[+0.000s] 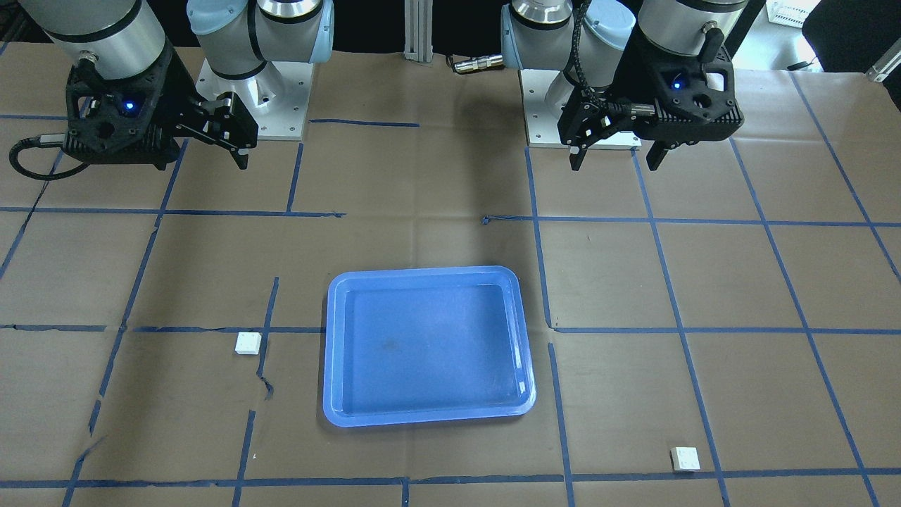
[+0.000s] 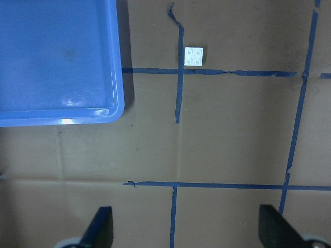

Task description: Assemble white blocks and place on blue tray

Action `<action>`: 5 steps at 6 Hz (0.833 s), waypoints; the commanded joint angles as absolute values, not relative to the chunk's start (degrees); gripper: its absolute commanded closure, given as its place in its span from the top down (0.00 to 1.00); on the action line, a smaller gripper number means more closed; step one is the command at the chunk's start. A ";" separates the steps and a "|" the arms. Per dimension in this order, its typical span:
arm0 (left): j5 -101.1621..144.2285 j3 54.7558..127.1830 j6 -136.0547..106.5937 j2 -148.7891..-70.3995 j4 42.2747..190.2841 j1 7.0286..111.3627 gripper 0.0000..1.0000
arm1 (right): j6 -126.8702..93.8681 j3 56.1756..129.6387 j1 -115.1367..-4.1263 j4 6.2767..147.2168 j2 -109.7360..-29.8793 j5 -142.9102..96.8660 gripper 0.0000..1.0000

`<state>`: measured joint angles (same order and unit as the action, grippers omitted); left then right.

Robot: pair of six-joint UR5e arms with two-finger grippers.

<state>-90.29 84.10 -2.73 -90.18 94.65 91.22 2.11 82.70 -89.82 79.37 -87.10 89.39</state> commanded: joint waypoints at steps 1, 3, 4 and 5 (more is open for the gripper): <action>-90.26 84.11 -2.81 -90.18 94.66 91.32 0.99 | 2.11 82.71 -89.82 79.37 -87.10 89.38 1.00; -90.00 84.02 -2.81 -90.09 94.48 90.88 0.99 | 2.72 82.62 -89.82 79.36 -86.66 89.38 1.00; -90.00 84.02 -2.81 -90.00 94.40 90.97 0.99 | 3.77 82.62 -89.82 79.45 -86.57 89.47 1.00; -90.00 84.02 -2.81 -90.26 94.39 90.97 0.99 | 9.09 82.53 -89.74 79.80 -86.49 89.56 1.00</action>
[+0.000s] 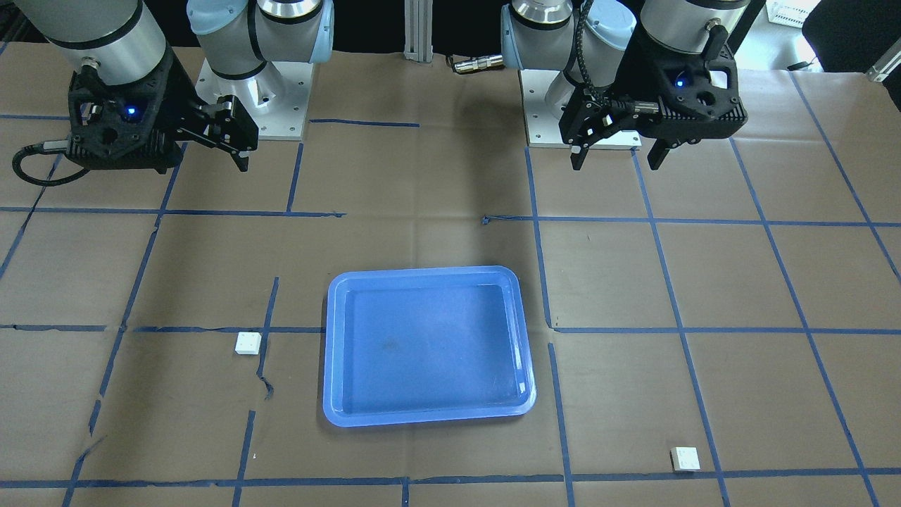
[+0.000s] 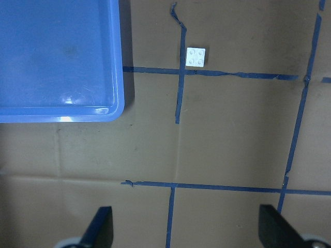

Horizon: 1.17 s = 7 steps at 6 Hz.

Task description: Assemble white blocks and place on blue tray

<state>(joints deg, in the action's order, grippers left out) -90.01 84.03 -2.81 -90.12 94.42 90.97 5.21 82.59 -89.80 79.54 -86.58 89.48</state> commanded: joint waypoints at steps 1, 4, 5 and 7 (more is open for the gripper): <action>-90.09 84.11 -2.90 -90.09 94.39 90.97 0.99 | 13.58 82.44 -89.56 79.72 -86.48 89.47 1.00; -90.35 84.20 -2.90 -89.91 94.39 91.05 0.99 | 41.18 82.71 -88.86 84.00 -85.70 90.09 1.00; -90.09 84.11 -2.90 -90.09 94.39 91.05 0.99 | 52.97 82.71 -88.60 86.02 -84.48 90.17 1.00; -90.27 84.20 -2.81 -89.82 94.39 90.79 0.99 | 74.41 82.62 -88.42 92.34 -81.57 90.26 1.00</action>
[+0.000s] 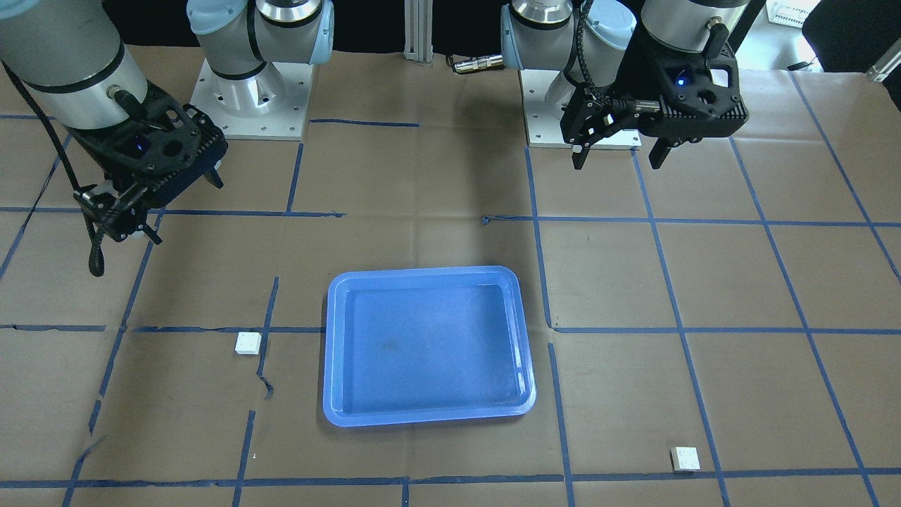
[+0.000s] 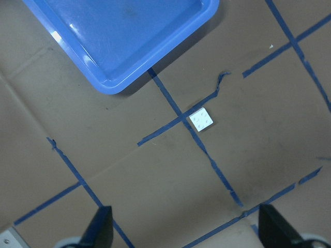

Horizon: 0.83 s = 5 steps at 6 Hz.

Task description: Assemble white blocks and place on blue tray

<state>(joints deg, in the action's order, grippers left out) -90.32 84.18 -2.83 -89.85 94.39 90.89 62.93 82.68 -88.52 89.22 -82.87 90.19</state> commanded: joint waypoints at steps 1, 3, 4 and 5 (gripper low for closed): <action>-90.70 84.29 -2.46 -89.91 94.39 90.79 0.99 | 86.28 82.70 -87.98 93.24 -80.78 90.26 1.00; -90.70 87.08 0.24 -90.87 93.09 88.44 0.99 | 103.44 82.79 -81.16 93.87 -77.80 86.51 1.00; -90.62 90.14 5.40 -91.75 87.86 84.76 0.99 | 107.45 82.97 -77.47 93.52 -75.87 78.39 1.00; -89.92 93.05 8.93 -93.24 81.97 80.38 0.99 | 107.75 84.97 -75.87 93.78 -74.20 75.61 1.00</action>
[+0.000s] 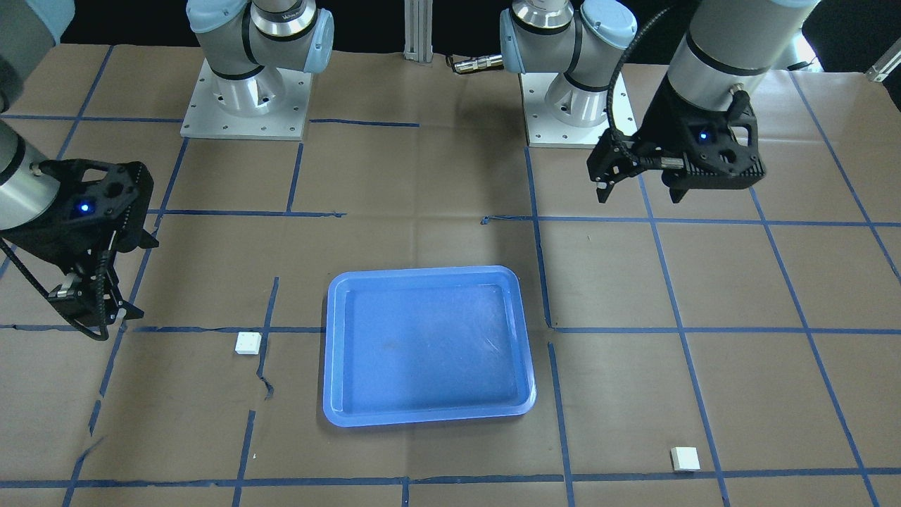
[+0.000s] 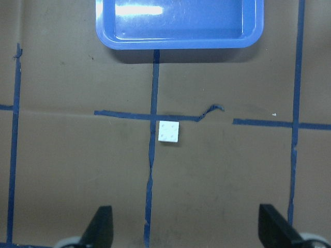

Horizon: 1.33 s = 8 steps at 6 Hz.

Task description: Assemble white blocks and place on blue tray

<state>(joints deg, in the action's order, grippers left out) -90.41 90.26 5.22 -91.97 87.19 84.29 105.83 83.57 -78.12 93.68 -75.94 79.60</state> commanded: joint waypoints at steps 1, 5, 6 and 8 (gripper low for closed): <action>-89.91 94.56 12.27 -97.78 75.48 78.07 0.99 | 107.93 87.51 -75.24 94.13 -73.05 70.80 1.00; -89.83 83.29 13.97 -122.03 58.36 76.03 0.99 | 110.03 102.98 -69.97 114.32 -68.40 54.70 0.99; -89.82 78.88 14.41 -126.52 58.97 76.03 0.99 | 114.30 105.79 -69.96 117.56 -66.73 53.10 0.99; -87.38 76.21 16.51 -129.63 58.27 76.03 0.99 | 116.72 110.02 -69.96 122.14 -65.83 53.09 0.99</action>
<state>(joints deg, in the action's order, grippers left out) -88.85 77.45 15.49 -128.20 58.38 76.03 115.76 108.05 -69.99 119.78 -66.39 53.25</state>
